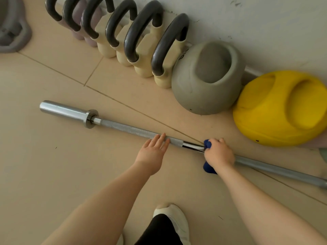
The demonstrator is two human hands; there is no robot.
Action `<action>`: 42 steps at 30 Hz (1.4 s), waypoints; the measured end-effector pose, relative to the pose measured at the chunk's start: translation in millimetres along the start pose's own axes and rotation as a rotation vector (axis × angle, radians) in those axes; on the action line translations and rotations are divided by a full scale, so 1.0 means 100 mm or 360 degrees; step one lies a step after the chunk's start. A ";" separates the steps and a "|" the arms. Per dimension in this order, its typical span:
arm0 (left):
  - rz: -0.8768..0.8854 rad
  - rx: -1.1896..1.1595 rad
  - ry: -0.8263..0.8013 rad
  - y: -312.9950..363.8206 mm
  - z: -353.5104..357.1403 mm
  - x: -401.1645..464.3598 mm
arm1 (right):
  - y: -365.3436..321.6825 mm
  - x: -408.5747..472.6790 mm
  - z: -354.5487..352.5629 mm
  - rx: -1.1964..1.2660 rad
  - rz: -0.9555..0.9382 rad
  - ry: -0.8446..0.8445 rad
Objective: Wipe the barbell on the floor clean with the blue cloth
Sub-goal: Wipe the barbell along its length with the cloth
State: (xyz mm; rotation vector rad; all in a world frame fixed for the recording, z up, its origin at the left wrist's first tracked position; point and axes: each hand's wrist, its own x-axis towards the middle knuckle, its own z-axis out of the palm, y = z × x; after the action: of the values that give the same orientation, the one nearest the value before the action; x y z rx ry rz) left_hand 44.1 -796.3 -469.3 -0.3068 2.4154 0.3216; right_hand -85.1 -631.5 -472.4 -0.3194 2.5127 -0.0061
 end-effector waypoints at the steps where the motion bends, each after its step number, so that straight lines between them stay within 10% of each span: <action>1: -0.0013 -0.0038 -0.0036 0.01 -0.04 0.00 | -0.14 -0.05 0.01 0.0044 -0.0100 -0.0018; 13: -0.0285 -0.0826 0.0192 -0.29 -0.29 0.02 | -1.05 -0.16 0.36 0.0142 -0.0723 0.0011; 18: -0.0342 -0.0951 0.0475 -0.78 -0.40 -0.01 | -1.23 -0.11 0.34 -0.0010 -0.0369 0.0049; 25: -0.0306 -0.0703 0.0704 -1.82 -0.52 -0.21 | -2.23 -0.24 0.50 -0.0050 -0.0814 -0.0135; 32: -0.0425 -0.0519 0.0723 -2.92 -0.49 -0.34 | -2.72 -0.29 0.46 -0.0338 -0.0596 -0.0051; 42: -0.0846 -0.1196 0.0695 -3.91 -0.32 -0.43 | -3.40 -0.37 0.43 0.0390 -0.0443 -0.0259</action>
State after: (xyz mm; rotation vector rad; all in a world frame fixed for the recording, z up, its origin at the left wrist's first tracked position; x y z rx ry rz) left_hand 175.0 -1169.0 -476.4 -1.4433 2.3939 0.9844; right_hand 45.6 -950.6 -461.3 -0.5410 2.2582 -0.3798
